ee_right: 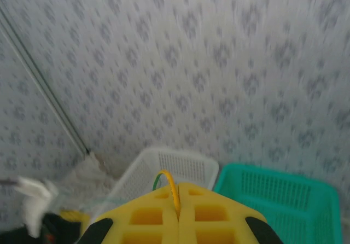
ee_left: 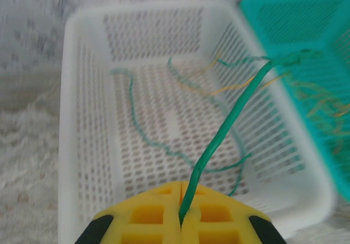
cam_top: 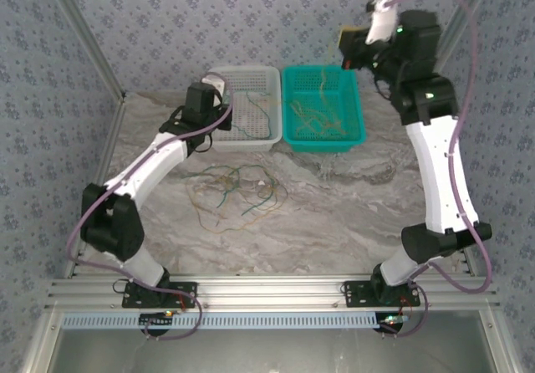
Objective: Untangle the cables
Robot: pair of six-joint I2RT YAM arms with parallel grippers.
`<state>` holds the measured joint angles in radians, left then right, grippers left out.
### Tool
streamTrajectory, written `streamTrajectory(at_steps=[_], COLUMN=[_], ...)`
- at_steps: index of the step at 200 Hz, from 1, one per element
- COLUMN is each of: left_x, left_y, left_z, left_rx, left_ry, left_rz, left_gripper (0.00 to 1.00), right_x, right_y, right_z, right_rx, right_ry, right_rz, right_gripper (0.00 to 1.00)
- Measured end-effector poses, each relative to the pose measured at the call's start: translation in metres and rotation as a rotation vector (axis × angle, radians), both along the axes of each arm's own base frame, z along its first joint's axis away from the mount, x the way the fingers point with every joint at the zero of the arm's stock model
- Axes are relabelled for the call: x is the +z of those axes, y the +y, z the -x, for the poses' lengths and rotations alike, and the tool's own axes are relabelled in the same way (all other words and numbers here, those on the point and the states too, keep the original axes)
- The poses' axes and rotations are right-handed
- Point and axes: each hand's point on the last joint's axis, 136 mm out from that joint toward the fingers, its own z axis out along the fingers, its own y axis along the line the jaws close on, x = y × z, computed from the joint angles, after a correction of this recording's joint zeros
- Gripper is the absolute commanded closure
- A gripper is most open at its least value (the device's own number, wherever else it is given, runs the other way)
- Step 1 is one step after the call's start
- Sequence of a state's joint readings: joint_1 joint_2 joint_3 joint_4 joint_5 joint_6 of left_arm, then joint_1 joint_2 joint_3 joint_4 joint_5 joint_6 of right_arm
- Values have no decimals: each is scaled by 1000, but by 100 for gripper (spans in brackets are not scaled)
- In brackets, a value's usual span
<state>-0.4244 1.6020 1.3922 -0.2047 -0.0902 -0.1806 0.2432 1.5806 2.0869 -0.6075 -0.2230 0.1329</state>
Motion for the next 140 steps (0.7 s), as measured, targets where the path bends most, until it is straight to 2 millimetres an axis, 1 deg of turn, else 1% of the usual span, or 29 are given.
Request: streamTrajectory(at_steps=[5, 17, 24, 32, 43, 52, 56, 68, 75, 79, 88, 93, 95, 98, 106, 114, 118, 123, 128, 140], left_x=[11, 32, 40, 46, 47, 44, 41, 33, 28, 25, 18, 14, 13, 11, 6, 3, 1, 0, 0, 1], left_y=[-2, -5, -6, -7, -7, -7, -7, -6, -6, -6, -4, -2, -2, -1, 1, 3, 4, 6, 8, 13], left_z=[2, 6, 7, 8, 8, 8, 8, 9, 10, 11, 11, 12, 12, 13, 14, 16, 17, 19, 20, 23], left_rx=[-8, -28, -35, -40, -43, -42, -42, -42, -41, -40, -32, -28, -26, -24, -18, -9, -6, 0, 4, 16], left_ry=[-27, -83, -104, -121, -126, -122, -117, -104, -93, -88, -75, -69, -67, -63, -56, -50, -49, -47, -47, -48], left_rz=[14, 43, 55, 62, 65, 63, 61, 55, 51, 48, 41, 36, 35, 32, 25, 18, 16, 12, 10, 6], left_gripper=[100, 100, 100, 100, 100, 100, 100, 100, 100, 100, 100, 100, 100, 100, 100, 100, 100, 100, 100, 100], right_x=[-18, -51, -70, -87, -105, -126, -132, -164, -185, -200, -230, -250, -255, -266, -293, -315, -326, -336, -345, -356], right_y=[0, -1, -1, -1, -1, 0, 0, 2, 2, 3, 4, 5, 6, 6, 7, 7, 7, 7, 7, 6], right_z=[-6, -16, -22, -29, -42, -59, -65, -91, -106, -114, -130, -138, -139, -143, -150, -153, -154, -153, -151, -148], right_rx=[-6, -23, -31, -36, -48, -61, -67, -84, -93, -94, -99, -97, -97, -97, -97, -96, -102, -100, -101, -108], right_ry=[36, 97, 135, 166, 198, 236, 246, 300, 336, 363, 417, 454, 463, 486, 535, 574, 598, 616, 638, 668], right_rz=[13, 37, 53, 71, 93, 119, 128, 159, 178, 187, 209, 223, 226, 232, 257, 281, 291, 310, 325, 347], right_gripper=[100, 100, 100, 100, 100, 100, 100, 100, 100, 99, 92, 86, 83, 79, 70, 64, 58, 51, 46, 36])
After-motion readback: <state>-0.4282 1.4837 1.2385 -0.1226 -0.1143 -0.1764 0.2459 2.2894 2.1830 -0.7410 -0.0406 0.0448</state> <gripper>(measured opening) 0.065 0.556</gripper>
